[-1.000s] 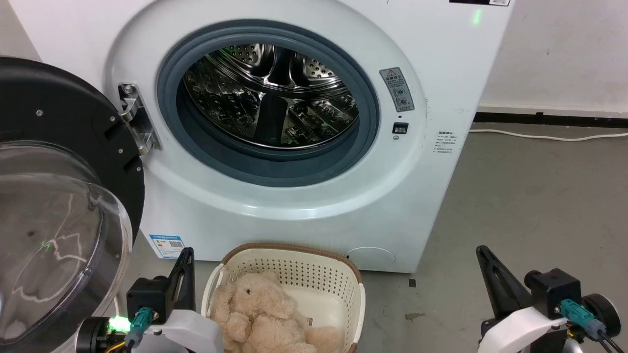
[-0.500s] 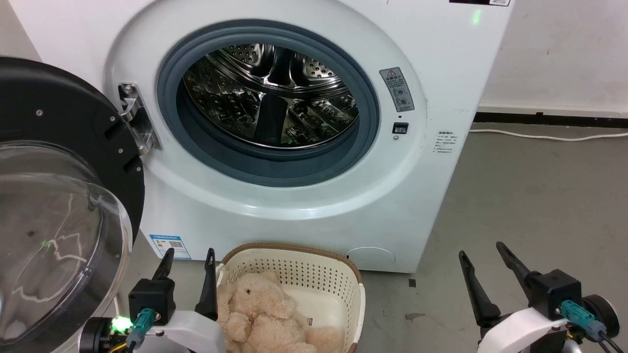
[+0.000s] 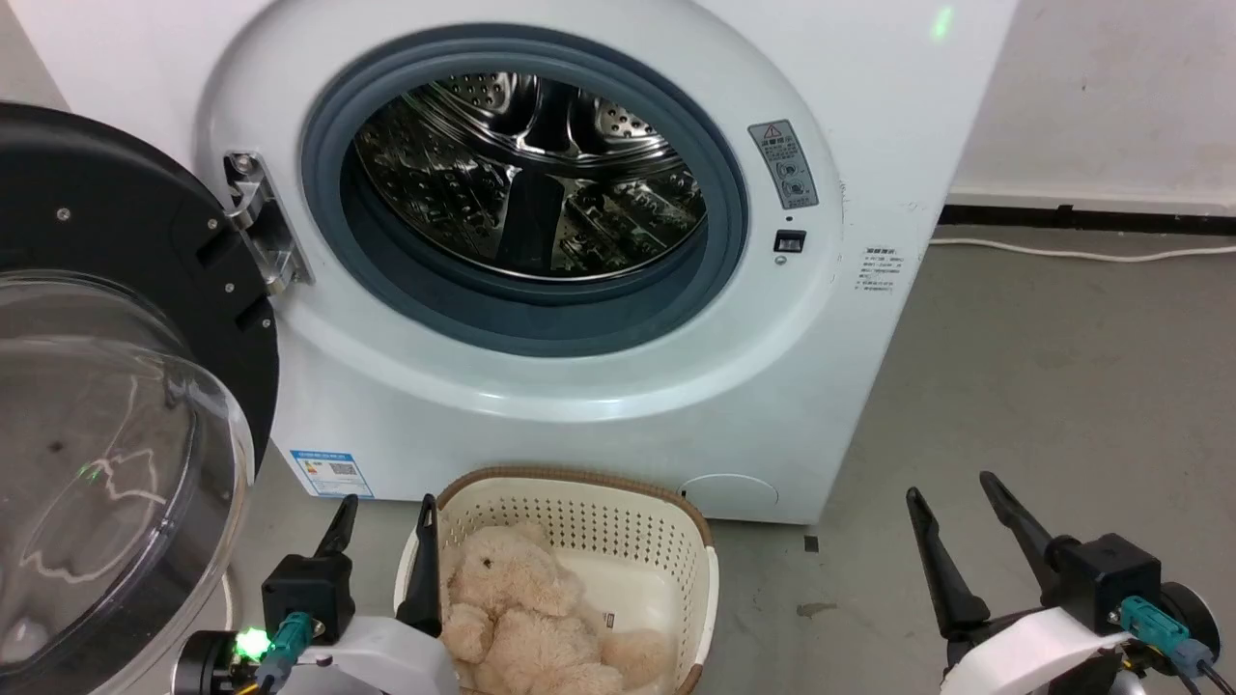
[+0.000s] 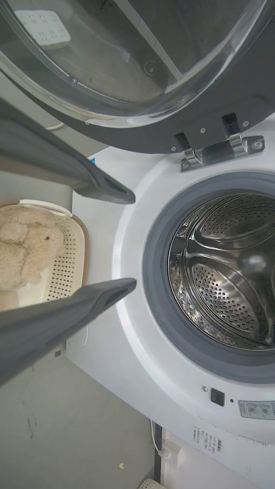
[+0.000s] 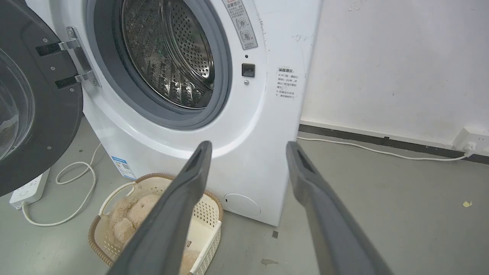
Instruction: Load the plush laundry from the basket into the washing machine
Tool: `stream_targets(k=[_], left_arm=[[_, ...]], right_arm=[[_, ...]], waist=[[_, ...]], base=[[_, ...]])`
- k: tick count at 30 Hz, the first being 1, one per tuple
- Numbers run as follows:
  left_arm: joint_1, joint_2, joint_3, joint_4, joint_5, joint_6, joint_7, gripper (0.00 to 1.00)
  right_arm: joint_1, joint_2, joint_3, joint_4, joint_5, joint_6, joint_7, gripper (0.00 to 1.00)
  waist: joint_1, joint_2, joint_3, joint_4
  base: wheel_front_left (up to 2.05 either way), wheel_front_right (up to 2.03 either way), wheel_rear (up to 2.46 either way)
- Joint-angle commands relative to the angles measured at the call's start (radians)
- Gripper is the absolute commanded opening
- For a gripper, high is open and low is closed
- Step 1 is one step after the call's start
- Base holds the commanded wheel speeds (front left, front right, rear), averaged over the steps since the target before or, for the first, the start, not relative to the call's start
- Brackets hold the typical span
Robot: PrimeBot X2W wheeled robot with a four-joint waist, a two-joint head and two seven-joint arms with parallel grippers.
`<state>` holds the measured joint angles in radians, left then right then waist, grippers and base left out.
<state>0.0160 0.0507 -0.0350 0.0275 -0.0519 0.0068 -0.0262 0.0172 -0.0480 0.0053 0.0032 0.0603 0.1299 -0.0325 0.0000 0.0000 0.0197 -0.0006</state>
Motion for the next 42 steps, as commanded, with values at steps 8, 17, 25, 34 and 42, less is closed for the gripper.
stream_targets(k=[8, 17, 25, 34, 42], left_arm=[[-0.059, 0.006, -0.023, 0.054, -0.035, -0.002, 0.006, 1.0], [-0.147, 0.011, -0.055, 0.147, -0.06, -0.012, 0.026, 1.0], [-0.25, 0.022, -0.103, 0.271, -0.067, -0.022, 0.068, 1.0], [-0.352, 0.045, -0.155, 0.388, -0.057, -0.011, 0.148, 1.0], [-0.445, 0.081, -0.21, 0.474, -0.039, 0.006, 0.254, 1.0]], right_arm=[[0.005, -0.001, -0.011, -0.021, 0.035, 0.0, -0.028, 1.0], [-0.013, -0.001, -0.027, -0.04, 0.072, 0.0, -0.049, 1.0], [-0.027, -0.001, -0.045, -0.058, 0.118, 0.0, -0.07, 1.0], [-0.04, -0.001, -0.053, -0.077, 0.171, 0.0, -0.089, 1.0], [-0.053, -0.001, -0.057, -0.103, 0.22, 0.0, -0.105, 1.0]], waist=[[0.0, 0.0, 0.055, -0.012], [0.0, 0.0, 0.133, -0.036], [0.0, 0.0, 0.221, -0.064], [0.0, 0.0, 0.311, -0.099], [0.0, 0.0, 0.399, -0.123]], base=[[0.0, 0.0, 0.0], [0.0, 0.0, 0.0], [0.0, 0.0, 0.0], [0.0, 0.0, 0.0], [0.0, 0.0, 0.0]])
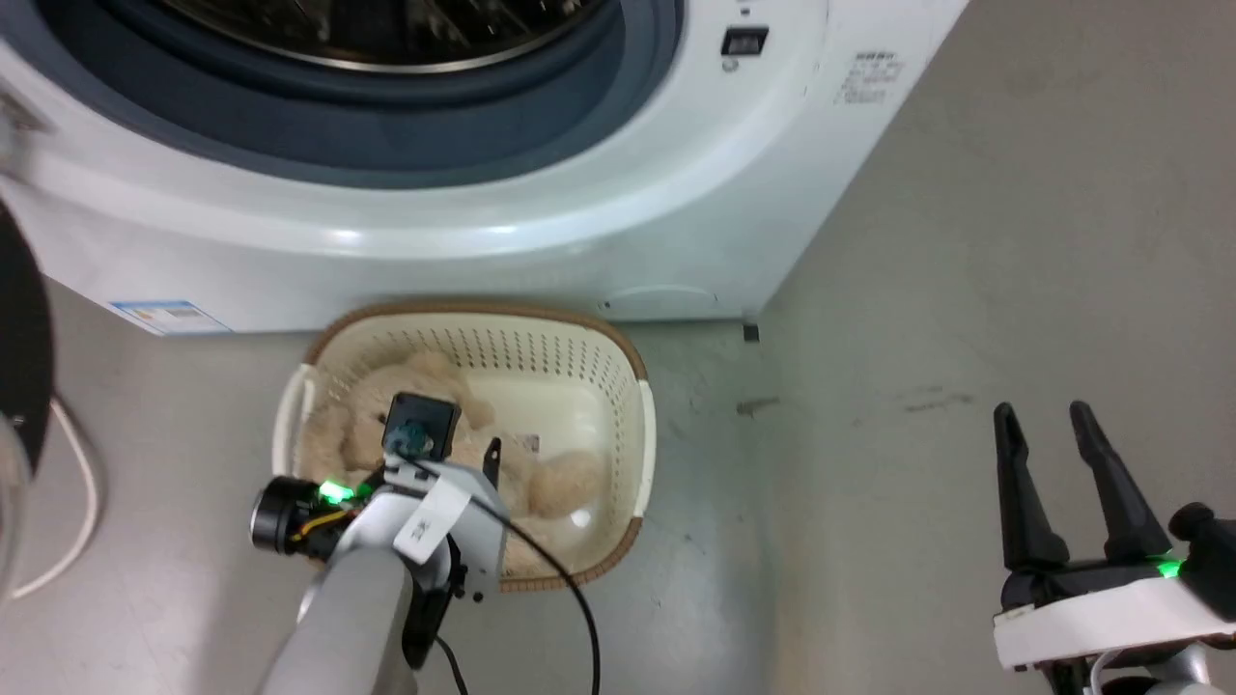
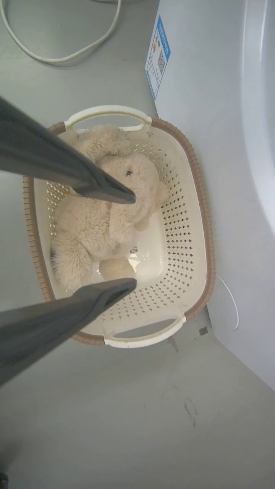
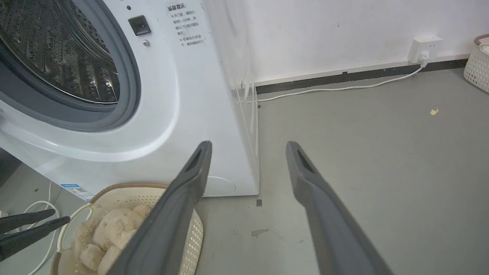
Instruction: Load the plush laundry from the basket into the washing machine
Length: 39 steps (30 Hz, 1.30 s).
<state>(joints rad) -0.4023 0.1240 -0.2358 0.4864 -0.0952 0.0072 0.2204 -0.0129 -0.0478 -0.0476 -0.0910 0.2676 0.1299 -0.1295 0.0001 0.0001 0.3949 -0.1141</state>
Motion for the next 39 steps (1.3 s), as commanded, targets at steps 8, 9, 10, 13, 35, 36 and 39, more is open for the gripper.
stream_targets(k=[8, 9, 10, 13, 35, 36, 39], left_arm=[[-0.119, 0.057, -0.088, 0.071, 0.043, -0.001, 0.107, 1.0], [-0.13, 0.064, -0.096, 0.076, 0.046, -0.002, 0.117, 1.0], [-0.141, 0.071, -0.102, 0.08, 0.048, -0.003, 0.128, 1.0], [-0.17, 0.09, -0.113, 0.089, 0.045, 0.0, 0.156, 1.0], [-0.432, 0.336, -0.369, 0.084, 0.207, -0.063, 0.392, 1.0], [-0.446, 0.347, -0.377, 0.088, 0.21, -0.065, 0.389, 1.0], [-0.489, 0.372, -0.394, 0.113, 0.214, -0.062, 0.359, 1.0]], right_arm=[[-0.036, -0.001, -0.009, -0.044, 0.057, 0.0, -0.025, 1.0], [-0.038, -0.001, -0.009, -0.049, 0.063, 0.0, -0.027, 1.0], [-0.039, -0.002, -0.008, -0.054, 0.068, 0.0, -0.029, 1.0], [-0.041, -0.002, -0.008, -0.07, 0.083, 0.0, -0.036, 1.0], [-0.075, -0.002, 0.013, -0.17, 0.197, 0.001, -0.082, 1.0], [-0.078, -0.002, 0.016, -0.175, 0.204, 0.001, -0.084, 1.0], [-0.086, -0.002, 0.028, -0.188, 0.225, 0.001, -0.09, 1.0]], waist=[[-0.0001, -0.0001, 0.117, -0.027], [-0.0001, -0.0001, 0.129, -0.029], [-0.0001, -0.0001, 0.141, -0.031], [-0.0001, -0.0001, 0.178, -0.036], [-0.0001, -0.0001, 0.441, -0.066], [-0.0001, -0.0001, 0.453, -0.07], [-0.0001, -0.0001, 0.49, -0.081]], base=[[0.0, 0.0, 0.0], [0.0, 0.0, 0.0], [0.0, 0.0, 0.0], [0.0, 0.0, 0.0], [0.0, 0.0, 0.0], [0.0, 0.0, 0.0], [0.0, 0.0, 0.0]])
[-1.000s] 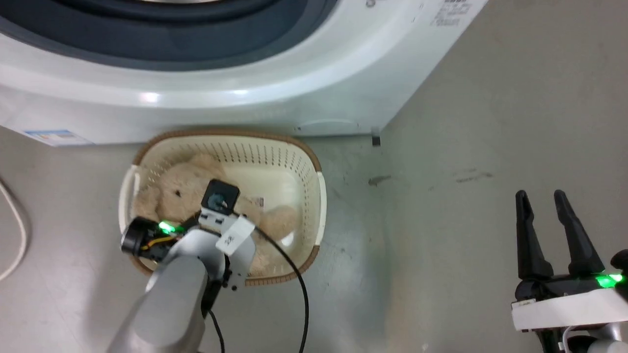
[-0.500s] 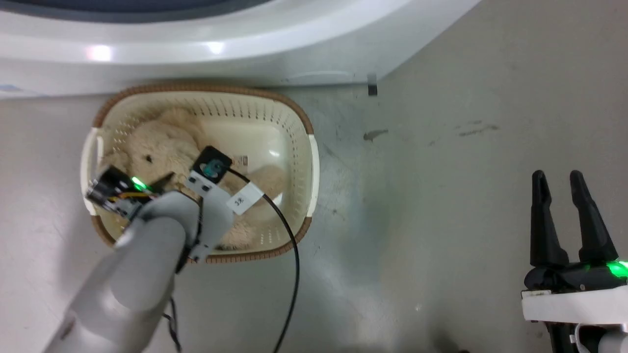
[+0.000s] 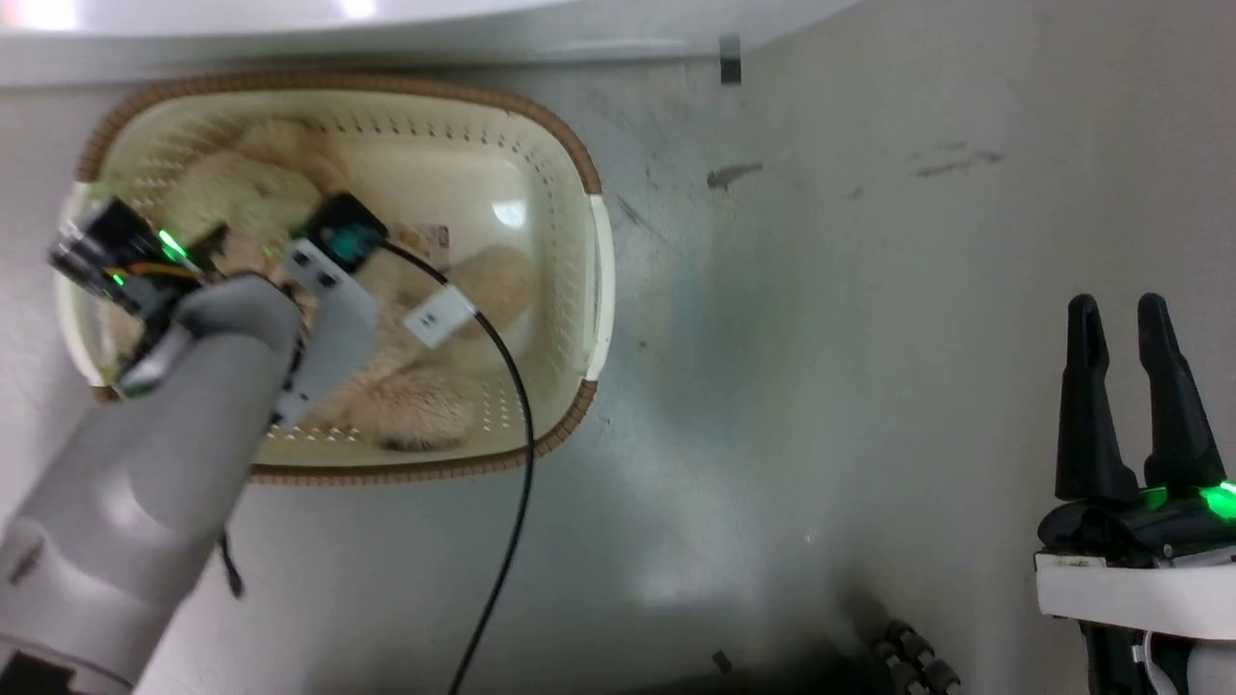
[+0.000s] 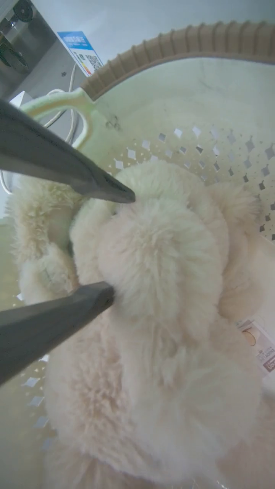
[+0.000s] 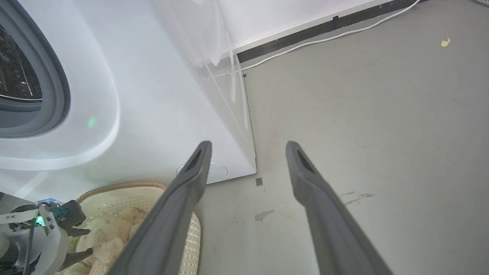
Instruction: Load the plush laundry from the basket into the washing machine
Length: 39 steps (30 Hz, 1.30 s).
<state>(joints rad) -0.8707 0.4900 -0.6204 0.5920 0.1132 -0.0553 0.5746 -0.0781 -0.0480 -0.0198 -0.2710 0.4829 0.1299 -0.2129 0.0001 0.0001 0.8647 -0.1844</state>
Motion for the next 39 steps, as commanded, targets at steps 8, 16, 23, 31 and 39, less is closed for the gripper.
stream_targets(k=[8, 16, 23, 31, 39], left_arm=[[-0.139, 0.001, -0.085, 0.162, 0.0, -0.029, -0.041, 1.0], [-0.259, -0.034, -0.178, 0.332, 0.017, -0.045, -0.045, 0.0], [-0.299, -0.071, -0.219, 0.44, 0.006, -0.035, -0.05, 0.0], [-0.249, -0.16, -0.211, 0.464, -0.048, -0.018, -0.095, 0.0], [-0.158, -0.247, -0.21, 0.439, -0.102, 0.001, -0.188, 0.0]], right_arm=[[-0.04, -0.002, 0.02, -0.02, 0.059, 0.001, -0.023, 1.0], [-0.06, -0.002, 0.042, -0.026, 0.108, 0.001, -0.04, 1.0], [-0.08, -0.002, 0.055, -0.013, 0.138, 0.001, -0.049, 1.0], [-0.083, -0.002, 0.053, 0.032, 0.123, 0.001, -0.049, 1.0], [-0.075, -0.002, 0.035, 0.083, 0.077, 0.001, -0.049, 1.0]], waist=[[-0.0001, -0.0001, 0.093, -0.036], [-0.0001, -0.0001, 0.137, -0.049], [-0.0001, -0.0001, 0.122, -0.049], [-0.0001, -0.0001, 0.027, -0.006], [-0.0001, -0.0001, -0.116, 0.072]], base=[[0.0, 0.0, 0.0], [0.0, 0.0, 0.0], [0.0, 0.0, 0.0], [0.0, 0.0, 0.0], [0.0, 0.0, 0.0]])
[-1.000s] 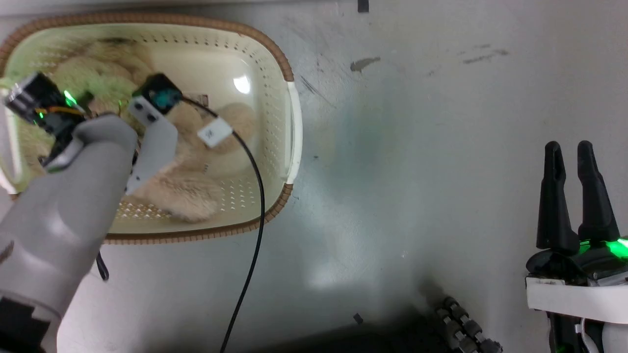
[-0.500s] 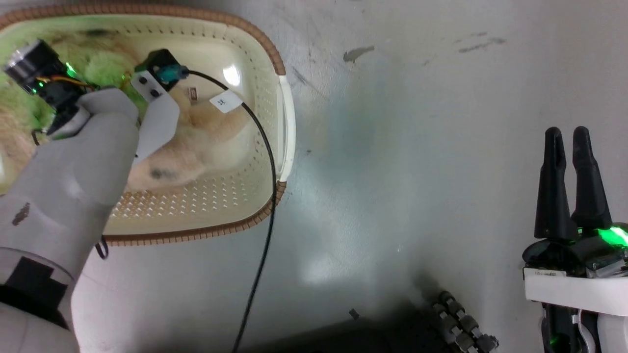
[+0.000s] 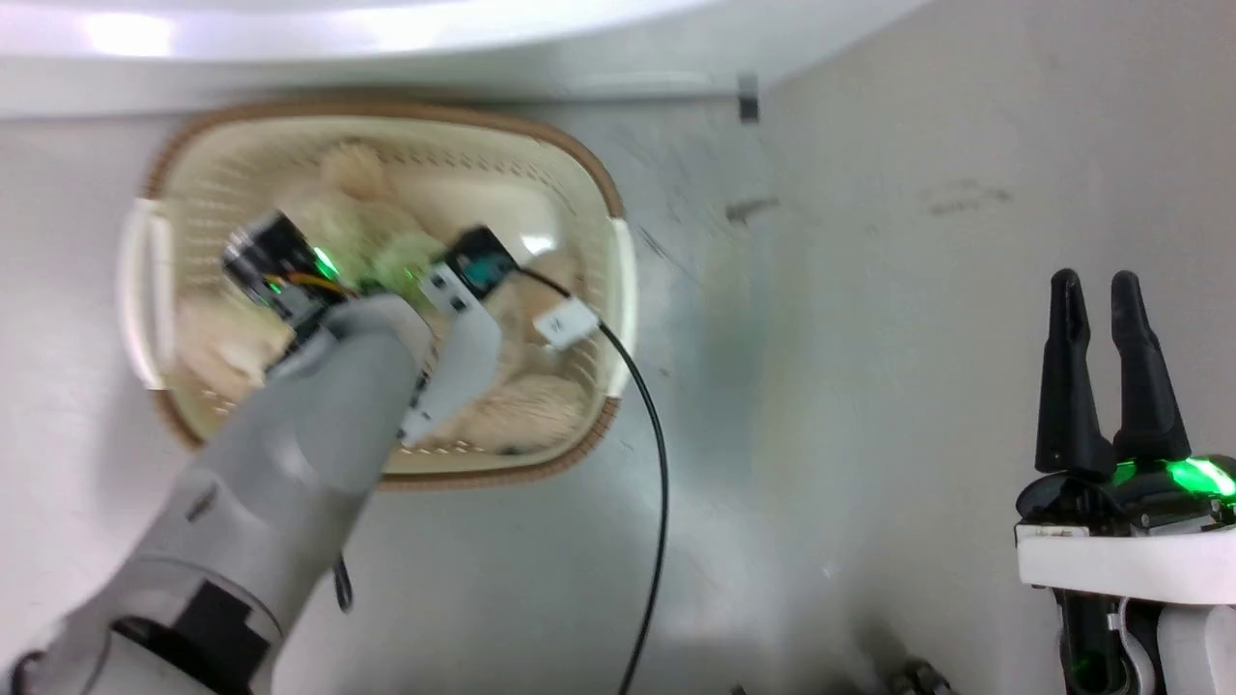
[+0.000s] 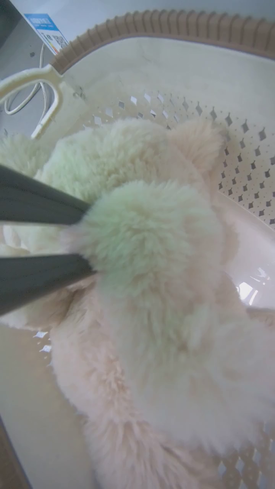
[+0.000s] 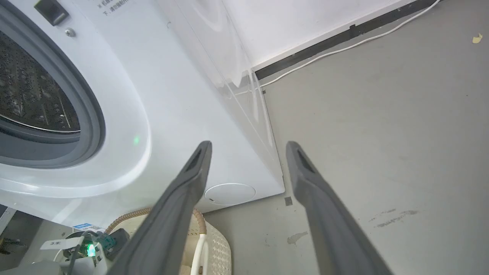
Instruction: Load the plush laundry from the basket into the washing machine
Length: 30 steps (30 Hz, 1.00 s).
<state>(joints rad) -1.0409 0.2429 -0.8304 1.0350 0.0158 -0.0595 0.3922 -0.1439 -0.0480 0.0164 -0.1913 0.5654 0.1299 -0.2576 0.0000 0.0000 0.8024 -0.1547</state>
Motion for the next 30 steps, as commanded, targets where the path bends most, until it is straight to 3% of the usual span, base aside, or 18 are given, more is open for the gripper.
stream_targets(k=[1, 12, 18, 30], left_arm=[[0.025, -0.008, -0.001, -0.008, -0.01, 0.008, -0.025, 0.0], [0.173, -0.111, 0.034, -0.061, -0.117, 0.029, -0.258, 0.0], [0.261, -0.139, 0.072, -0.103, -0.19, 0.04, -0.375, 0.0], [0.389, -0.142, 0.193, -0.221, -0.334, 0.092, -0.576, 0.0]], right_arm=[[-0.006, -0.002, -0.005, 0.01, -0.014, 0.001, -0.004, 1.0], [0.074, -0.002, -0.047, 0.082, -0.108, 0.001, -0.004, 1.0], [0.128, -0.002, -0.059, 0.113, -0.135, 0.001, -0.004, 1.0], [0.204, -0.002, -0.059, 0.137, -0.138, 0.001, -0.004, 1.0]], waist=[[0.0, 0.0, -0.076, 0.055], [0.0, 0.0, -0.322, 0.214], [0.0, 0.0, -0.449, 0.289], [0.0, 0.0, -0.579, 0.321]], base=[[0.0, 0.0, 0.0], [0.0, 0.0, 0.0], [0.0, 0.0, 0.0], [0.0, 0.0, 0.0]])
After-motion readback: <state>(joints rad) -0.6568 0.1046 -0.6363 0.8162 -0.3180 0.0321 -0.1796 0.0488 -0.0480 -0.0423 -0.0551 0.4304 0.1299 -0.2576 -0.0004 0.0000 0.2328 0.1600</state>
